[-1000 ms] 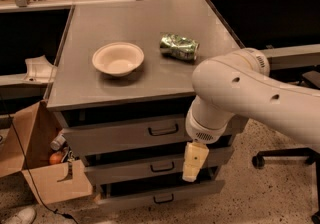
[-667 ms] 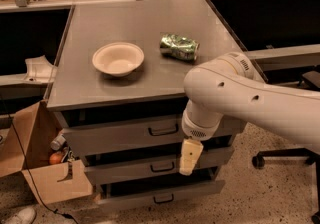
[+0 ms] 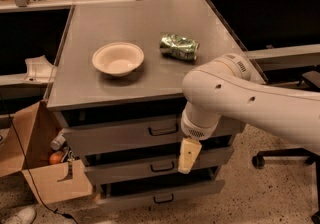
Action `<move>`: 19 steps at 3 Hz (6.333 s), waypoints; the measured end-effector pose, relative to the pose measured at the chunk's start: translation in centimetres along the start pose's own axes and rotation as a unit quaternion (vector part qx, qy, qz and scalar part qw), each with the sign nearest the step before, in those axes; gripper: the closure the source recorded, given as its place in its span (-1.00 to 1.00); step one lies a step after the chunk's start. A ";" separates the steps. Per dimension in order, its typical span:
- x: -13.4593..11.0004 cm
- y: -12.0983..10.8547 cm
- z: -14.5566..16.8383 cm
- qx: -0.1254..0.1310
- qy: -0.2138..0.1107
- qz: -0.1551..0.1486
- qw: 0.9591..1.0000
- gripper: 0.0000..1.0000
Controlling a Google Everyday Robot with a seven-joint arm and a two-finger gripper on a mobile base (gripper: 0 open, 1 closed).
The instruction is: Open top drawer
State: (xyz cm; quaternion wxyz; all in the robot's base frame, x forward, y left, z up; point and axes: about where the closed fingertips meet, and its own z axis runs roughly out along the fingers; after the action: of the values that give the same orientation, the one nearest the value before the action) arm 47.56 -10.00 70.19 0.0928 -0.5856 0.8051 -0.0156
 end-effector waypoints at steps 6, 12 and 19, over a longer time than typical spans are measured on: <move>-1.0 -1.1 4.3 -0.031 -0.009 -0.010 0.999 -1.00; 3.8 1.8 -1.8 -0.023 -0.037 0.031 0.999 -1.00; 9.5 9.2 -5.1 -0.112 -0.036 -0.010 0.993 -1.00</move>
Offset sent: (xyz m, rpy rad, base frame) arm 0.0462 0.0115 -0.0118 -0.0023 -0.0362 0.0025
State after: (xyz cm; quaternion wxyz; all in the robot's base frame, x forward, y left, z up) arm 35.26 -16.53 72.76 0.0556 -0.6006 0.7920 0.0946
